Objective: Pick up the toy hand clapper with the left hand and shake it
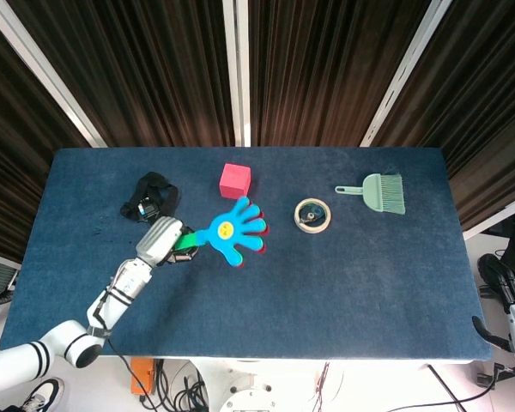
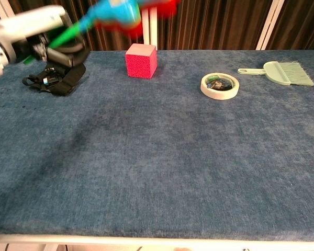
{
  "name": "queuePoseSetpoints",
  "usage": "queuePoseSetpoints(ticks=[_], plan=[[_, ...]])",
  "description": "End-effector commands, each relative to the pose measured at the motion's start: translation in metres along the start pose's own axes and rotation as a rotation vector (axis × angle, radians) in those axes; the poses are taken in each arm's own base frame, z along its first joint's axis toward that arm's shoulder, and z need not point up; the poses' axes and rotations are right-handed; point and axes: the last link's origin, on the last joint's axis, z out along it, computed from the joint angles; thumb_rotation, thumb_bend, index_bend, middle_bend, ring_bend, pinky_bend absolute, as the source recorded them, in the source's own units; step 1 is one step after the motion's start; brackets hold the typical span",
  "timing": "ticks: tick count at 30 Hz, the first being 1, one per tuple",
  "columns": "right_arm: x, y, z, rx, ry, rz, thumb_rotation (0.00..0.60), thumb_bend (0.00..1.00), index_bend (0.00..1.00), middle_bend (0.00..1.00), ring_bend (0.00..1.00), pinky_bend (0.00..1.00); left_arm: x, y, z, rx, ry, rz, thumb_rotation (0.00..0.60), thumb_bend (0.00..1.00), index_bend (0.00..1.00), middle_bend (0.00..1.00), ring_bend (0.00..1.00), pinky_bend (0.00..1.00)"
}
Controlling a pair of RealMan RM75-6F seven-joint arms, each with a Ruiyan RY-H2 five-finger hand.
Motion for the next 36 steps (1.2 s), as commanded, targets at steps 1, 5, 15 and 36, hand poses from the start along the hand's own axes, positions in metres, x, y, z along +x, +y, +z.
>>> queuePoseSetpoints(ticks=[1, 5, 15, 36], plan=[[0.0, 0.0, 0.0, 0.001, -0.001, -0.001, 0.6, 0.22, 0.0, 0.0, 0.0, 0.0, 0.039, 0.015, 0.001, -0.003, 0.143, -0.433, 0.6, 0.61, 1.0, 1.0, 1.0, 1.0], [-0.001, -0.001, 0.0, 0.001, -0.002, -0.001, 0.6, 0.22, 0.0, 0.0, 0.0, 0.0, 0.031, -0.004, -0.004, 0.062, 0.073, -0.211, 0.6, 0.61, 1.0, 1.0, 1.0, 1.0], [-0.002, 0.001, 0.0, -0.012, -0.012, -0.006, 0.6, 0.22, 0.0, 0.0, 0.0, 0.0, -0.002, -0.057, -0.021, 0.273, -0.405, 0.588, 0.6, 0.61, 1.0, 1.0, 1.0, 1.0], [-0.004, 0.002, 0.0, -0.013, -0.015, 0.004, 0.6, 0.22, 0.0, 0.0, 0.0, 0.0, 0.057, 0.03, 0.004, 0.089, 0.171, -0.896, 0.6, 0.61, 1.0, 1.0, 1.0, 1.0]])
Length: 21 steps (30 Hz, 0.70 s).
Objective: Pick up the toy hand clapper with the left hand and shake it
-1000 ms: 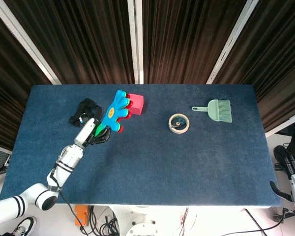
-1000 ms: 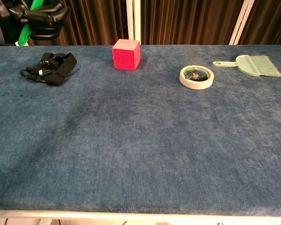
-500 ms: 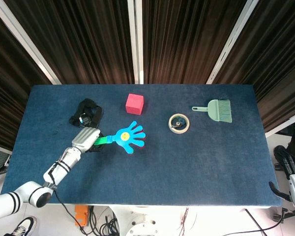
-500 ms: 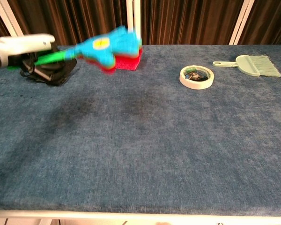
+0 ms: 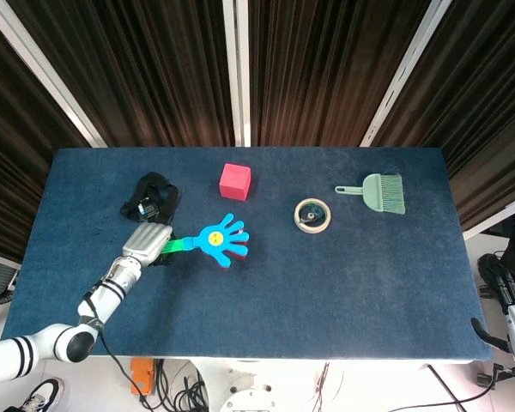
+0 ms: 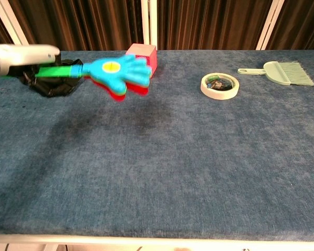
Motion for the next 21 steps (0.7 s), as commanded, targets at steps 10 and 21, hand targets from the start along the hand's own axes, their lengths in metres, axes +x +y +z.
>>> queuePoseSetpoints(ticks=[10, 21], plan=[[-0.002, -0.002, 0.001, 0.003, -0.008, -0.002, 0.6, 0.22, 0.0, 0.0, 0.0, 0.0, 0.073, 0.021, -0.024, -0.412, 0.176, -1.532, 0.6, 0.61, 1.0, 1.0, 1.0, 1.0], [-0.001, 0.0, 0.001, -0.001, -0.007, -0.001, 0.6, 0.22, 0.0, 0.0, 0.0, 0.0, 0.015, -0.002, -0.009, -0.293, 0.019, -0.172, 0.6, 0.61, 1.0, 1.0, 1.0, 1.0]])
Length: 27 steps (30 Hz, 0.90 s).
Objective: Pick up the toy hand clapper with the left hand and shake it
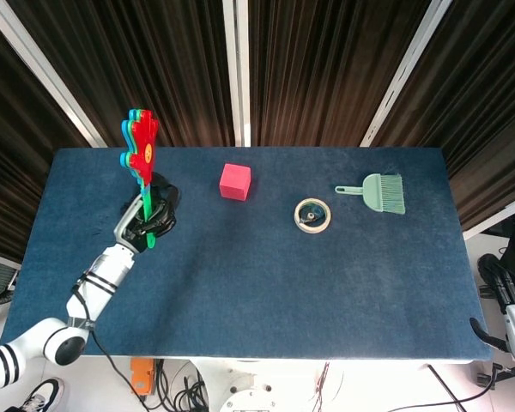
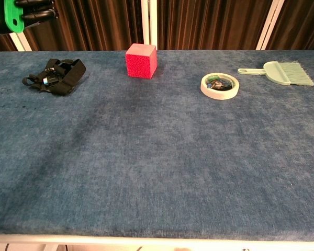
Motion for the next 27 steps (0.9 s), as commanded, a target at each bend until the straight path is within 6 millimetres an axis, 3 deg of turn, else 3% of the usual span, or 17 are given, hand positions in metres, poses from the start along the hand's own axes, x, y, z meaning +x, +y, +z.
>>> queuePoseSetpoints(ticks=[1, 4, 6, 13, 19, 27], plan=[[0.0, 0.001, 0.0, -0.002, 0.0, 0.0, 0.6, 0.22, 0.0, 0.0, 0.0, 0.0, 0.016, -0.044, -0.009, 0.107, -0.294, 1.413, 0.6, 0.61, 1.0, 1.0, 1.0, 1.0], [0.0, 0.002, 0.0, -0.004, -0.001, 0.001, 0.6, 0.22, 0.0, 0.0, 0.0, 0.0, 0.022, -0.061, -0.013, 0.173, -0.384, 1.727, 0.6, 0.61, 1.0, 1.0, 1.0, 1.0], [0.0, 0.002, 0.0, -0.003, 0.0, 0.001, 0.6, 0.22, 0.0, 0.0, 0.0, 0.0, 0.024, -0.07, -0.015, 0.203, -0.415, 1.839, 0.6, 0.61, 1.0, 1.0, 1.0, 1.0], [0.001, 0.003, 0.0, -0.006, 0.001, 0.002, 0.6, 0.22, 0.0, 0.0, 0.0, 0.0, 0.026, -0.08, -0.018, 0.278, -0.42, 1.988, 0.6, 0.61, 1.0, 1.0, 1.0, 1.0], [0.0, 0.002, 0.0, -0.003, -0.001, 0.002, 0.6, 0.22, 0.0, 0.0, 0.0, 0.0, 0.019, -0.077, -0.018, 0.295, -0.384, 1.964, 0.6, 0.61, 1.0, 1.0, 1.0, 1.0], [-0.002, 0.002, 0.0, -0.006, -0.004, 0.0, 0.6, 0.22, 0.0, 0.0, 0.0, 0.0, -0.007, -0.069, -0.013, 0.213, -0.247, 1.575, 0.6, 0.61, 1.0, 1.0, 1.0, 1.0]])
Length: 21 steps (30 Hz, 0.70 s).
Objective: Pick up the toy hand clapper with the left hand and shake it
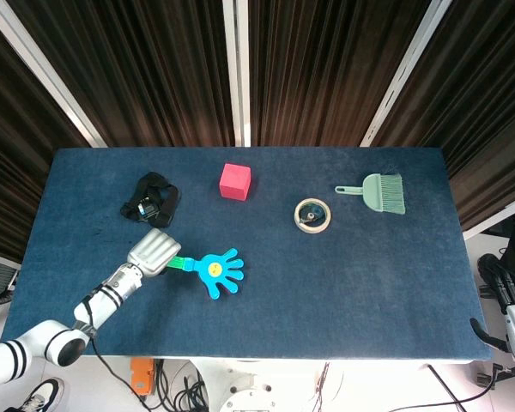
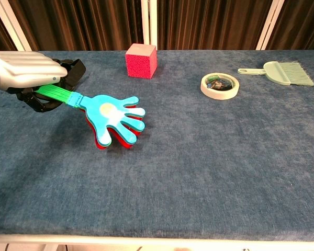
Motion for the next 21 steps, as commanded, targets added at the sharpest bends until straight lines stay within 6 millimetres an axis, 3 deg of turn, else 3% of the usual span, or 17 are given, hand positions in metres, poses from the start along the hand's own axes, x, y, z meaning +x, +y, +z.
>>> queuePoseSetpoints(ticks=[1, 7, 12, 15, 16, 17, 18, 19, 20, 21], plan=[[0.0, 0.0, 0.0, 0.0, 0.0, 0.001, 0.6, 0.22, 0.0, 0.0, 0.0, 0.0, 0.009, 0.02, 0.003, -0.025, 0.07, -0.404, 0.6, 0.61, 1.0, 1.0, 1.0, 1.0], [-0.002, 0.0, 0.0, -0.002, -0.005, 0.003, 0.6, 0.22, 0.0, 0.0, 0.0, 0.0, 0.022, 0.034, 0.022, -0.005, 0.132, -0.581, 0.6, 0.61, 1.0, 1.0, 1.0, 1.0], [0.0, 0.004, 0.0, -0.007, -0.001, 0.004, 0.6, 0.22, 0.0, 0.0, 0.0, 0.0, 0.019, 0.041, 0.031, 0.068, 0.145, -0.621, 0.6, 0.4, 1.0, 1.0, 1.0, 1.0], [0.001, 0.006, -0.001, -0.012, 0.003, 0.008, 0.6, 0.22, 0.0, 0.0, 0.0, 0.0, 0.019, 0.046, 0.032, 0.08, 0.155, -0.59, 0.6, 0.36, 0.98, 1.0, 0.97, 0.95], [0.002, 0.006, -0.001, -0.013, 0.004, 0.009, 0.6, 0.22, 0.0, 0.0, 0.0, 0.0, 0.018, 0.047, 0.032, 0.077, 0.152, -0.585, 0.58, 0.35, 0.93, 0.97, 0.92, 0.91], [0.002, 0.007, -0.001, -0.013, 0.004, 0.01, 0.6, 0.22, 0.0, 0.0, 0.0, 0.0, 0.018, 0.048, 0.032, 0.071, 0.14, -0.582, 0.508, 0.35, 0.82, 0.88, 0.82, 0.81], [0.002, 0.007, -0.001, -0.014, 0.004, 0.011, 0.6, 0.22, 0.0, 0.0, 0.0, 0.0, 0.017, 0.049, 0.031, 0.061, 0.121, -0.579, 0.404, 0.34, 0.63, 0.72, 0.66, 0.69], [0.002, 0.007, -0.001, -0.014, 0.005, 0.011, 0.6, 0.22, 0.0, 0.0, 0.0, 0.0, 0.017, 0.049, 0.03, 0.045, 0.105, -0.573, 0.309, 0.32, 0.4, 0.49, 0.45, 0.54], [0.002, 0.007, -0.001, -0.014, 0.005, 0.011, 0.6, 0.22, 0.0, 0.0, 0.0, 0.0, 0.02, 0.048, 0.028, 0.031, 0.112, -0.554, 0.283, 0.3, 0.25, 0.33, 0.3, 0.42], [0.001, 0.007, -0.001, -0.013, 0.005, 0.011, 0.6, 0.22, 0.0, 0.0, 0.0, 0.0, 0.023, 0.047, 0.027, 0.021, 0.131, -0.543, 0.3, 0.28, 0.1, 0.16, 0.15, 0.28]])
